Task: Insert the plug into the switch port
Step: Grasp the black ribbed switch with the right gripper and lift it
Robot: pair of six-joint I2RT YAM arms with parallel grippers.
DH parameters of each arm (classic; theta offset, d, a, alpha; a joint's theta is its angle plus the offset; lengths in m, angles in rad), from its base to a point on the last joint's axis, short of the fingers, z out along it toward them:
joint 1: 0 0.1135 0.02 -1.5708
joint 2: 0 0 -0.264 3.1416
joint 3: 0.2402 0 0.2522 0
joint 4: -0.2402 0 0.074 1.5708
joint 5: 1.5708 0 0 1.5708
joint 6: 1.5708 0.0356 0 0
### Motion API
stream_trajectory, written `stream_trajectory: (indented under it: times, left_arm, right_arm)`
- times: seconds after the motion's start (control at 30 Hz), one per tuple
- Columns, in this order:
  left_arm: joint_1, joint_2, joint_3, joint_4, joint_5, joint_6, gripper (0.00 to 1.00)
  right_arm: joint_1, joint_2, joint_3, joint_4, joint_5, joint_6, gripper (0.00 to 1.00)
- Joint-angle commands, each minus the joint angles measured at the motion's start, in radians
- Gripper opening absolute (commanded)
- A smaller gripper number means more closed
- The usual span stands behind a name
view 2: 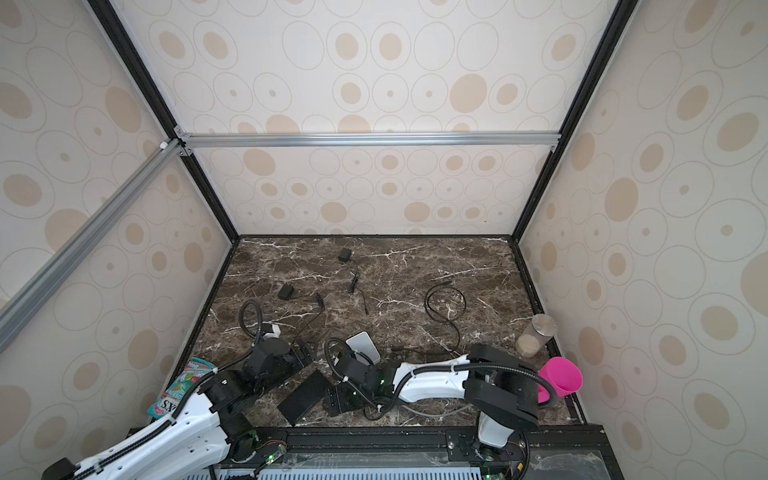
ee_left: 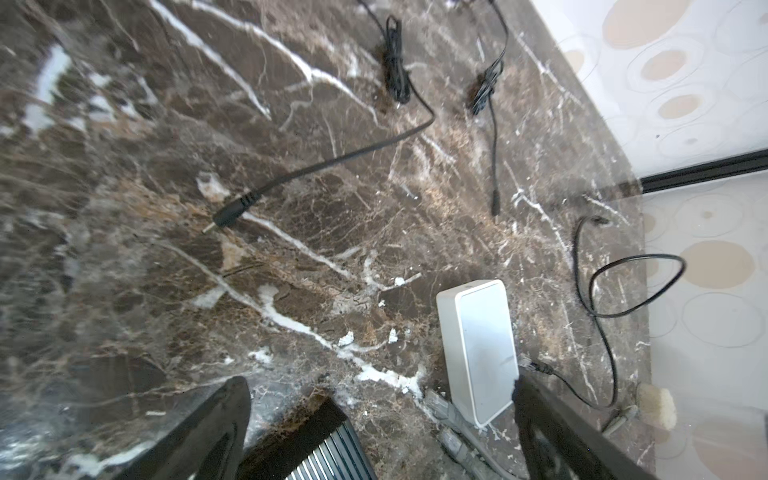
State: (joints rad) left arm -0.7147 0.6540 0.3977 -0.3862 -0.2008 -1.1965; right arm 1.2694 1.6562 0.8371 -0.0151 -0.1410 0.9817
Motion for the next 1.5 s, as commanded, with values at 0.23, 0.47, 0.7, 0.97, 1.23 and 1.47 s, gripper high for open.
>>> stream_trajectory:
  times: [0.23, 0.47, 0.7, 0.97, 1.23, 1.47]
  left_arm:
    - [0.007, -0.437, 0.307, -0.180, -0.121, 0.355, 0.98]
    - [0.003, -0.500, 0.431, -0.253, -0.165, 0.569, 0.98]
    - [0.003, -0.587, 0.353, -0.263, -0.177, 0.528, 0.98]
    - [0.001, -0.623, 0.354, -0.276, -0.207, 0.546, 0.98]
    - [0.001, -0.643, 0.369, -0.321, -0.292, 0.500, 0.98]
    - [0.001, -0.643, 0.362, -0.314, -0.295, 0.498, 0.98]
  right_arm:
    - [0.045, 0.133, 0.337, -0.444, 0.196, 0.364, 0.95]
    - [0.081, 0.334, 0.719, -0.858, 0.198, 0.580, 1.00]
    - [0.110, 0.457, 0.918, -0.993, 0.243, 0.715, 1.00]
    - [0.115, 0.563, 1.052, -0.958, 0.272, 0.760, 1.00]
    - [0.102, 0.642, 1.131, -1.004, 0.260, 0.814, 1.00]
    - [0.085, 0.687, 1.131, -1.002, 0.222, 0.817, 0.97]
